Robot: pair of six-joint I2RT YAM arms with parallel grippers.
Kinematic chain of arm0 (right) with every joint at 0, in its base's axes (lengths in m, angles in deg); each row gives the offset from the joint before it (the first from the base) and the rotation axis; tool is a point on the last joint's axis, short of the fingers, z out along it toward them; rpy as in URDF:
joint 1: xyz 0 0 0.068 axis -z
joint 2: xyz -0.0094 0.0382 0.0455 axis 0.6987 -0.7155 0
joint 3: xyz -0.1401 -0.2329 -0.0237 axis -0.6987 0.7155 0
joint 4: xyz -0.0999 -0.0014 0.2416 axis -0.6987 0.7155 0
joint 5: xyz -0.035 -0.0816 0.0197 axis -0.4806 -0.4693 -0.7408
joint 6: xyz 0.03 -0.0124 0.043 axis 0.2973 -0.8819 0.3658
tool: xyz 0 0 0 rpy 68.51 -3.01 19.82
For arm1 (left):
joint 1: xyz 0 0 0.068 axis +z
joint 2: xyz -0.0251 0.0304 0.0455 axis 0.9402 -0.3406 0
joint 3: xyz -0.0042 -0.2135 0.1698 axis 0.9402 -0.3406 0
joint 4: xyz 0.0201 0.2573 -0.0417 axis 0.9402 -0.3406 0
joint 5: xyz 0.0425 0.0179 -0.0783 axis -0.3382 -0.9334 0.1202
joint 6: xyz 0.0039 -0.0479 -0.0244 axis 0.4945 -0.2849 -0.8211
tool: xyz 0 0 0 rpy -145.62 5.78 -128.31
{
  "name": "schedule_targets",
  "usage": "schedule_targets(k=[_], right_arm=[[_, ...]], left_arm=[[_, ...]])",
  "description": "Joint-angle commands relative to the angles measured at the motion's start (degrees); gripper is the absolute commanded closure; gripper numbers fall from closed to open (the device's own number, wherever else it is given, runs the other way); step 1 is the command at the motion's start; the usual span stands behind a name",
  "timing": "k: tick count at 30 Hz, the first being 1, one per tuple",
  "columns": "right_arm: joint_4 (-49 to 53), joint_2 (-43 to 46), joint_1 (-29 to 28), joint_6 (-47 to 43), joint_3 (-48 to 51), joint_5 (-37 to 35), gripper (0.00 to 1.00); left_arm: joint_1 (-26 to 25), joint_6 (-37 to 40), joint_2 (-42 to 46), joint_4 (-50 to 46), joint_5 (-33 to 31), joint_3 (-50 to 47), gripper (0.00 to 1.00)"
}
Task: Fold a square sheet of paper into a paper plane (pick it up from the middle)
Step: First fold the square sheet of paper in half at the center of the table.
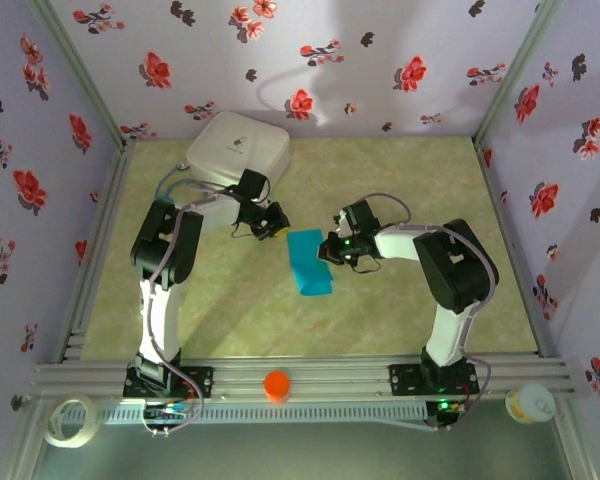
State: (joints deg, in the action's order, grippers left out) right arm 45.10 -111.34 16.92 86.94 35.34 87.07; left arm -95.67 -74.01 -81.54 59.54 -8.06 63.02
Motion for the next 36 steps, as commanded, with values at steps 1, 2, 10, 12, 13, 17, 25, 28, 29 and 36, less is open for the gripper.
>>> schedule_targets(k=[1, 2, 10, 12, 13, 17, 25, 28, 29, 36], right_arm=[[10.84, -4.02, 0.06, -0.87, 3.32, -5.7, 1.0], [10.84, -4.02, 0.06, -0.85, 3.32, -5.79, 1.0], [11.53, -3.21, 0.06, -0.51, 3.14, -6.68, 1.0], [11.72, -2.94, 0.06, -0.56, 3.05, -6.9, 1.0], [11.79, -2.72, 0.03, -0.59, 3.13, -6.95, 1.0], [11.88, -2.44, 0.0, -0.52, 3.39, -7.14, 1.0], [11.33, -2.8, 0.04, -0.36, 3.58, -7.08, 1.0], [11.69, -3.05, 0.09, -0.51, 3.5, -7.2, 1.0], [11.7, -3.07, 0.14, -0.61, 3.42, -7.21, 1.0], [10.77, -3.5, 0.15, -0.34, 4.02, -6.67, 1.0]], left_arm=[[1.34, 0.12, -0.07, -3.05, -5.25, 2.22, 0.89], [1.18, 0.29, 0.71, -3.42, -5.59, 2.23, 0.89], [-3.1, 2.19, 9.21, -3.39, -3.18, -2.57, 0.88], [-4.73, 2.32, 11.37, -2.06, -2.21, -5.62, 0.89], [-5.51, 2.17, 12.5, -0.82, -1.48, -7.47, 0.89], [-7.51, -0.04, 15.05, 5.57, 4.53, -13.11, 0.94], [-9.57, -7.75, 14.35, 14.61, 9.57, -19.17, 1.0], [-9.75, -7.31, 13.78, 14.03, 9.5, -20.14, 1.0], [-9.75, -7.19, 13.76, 13.88, 9.42, -20.54, 1.0], [-9.84, -5.24, 13.03, 12.28, 8.74, -22.73, 1.0]])
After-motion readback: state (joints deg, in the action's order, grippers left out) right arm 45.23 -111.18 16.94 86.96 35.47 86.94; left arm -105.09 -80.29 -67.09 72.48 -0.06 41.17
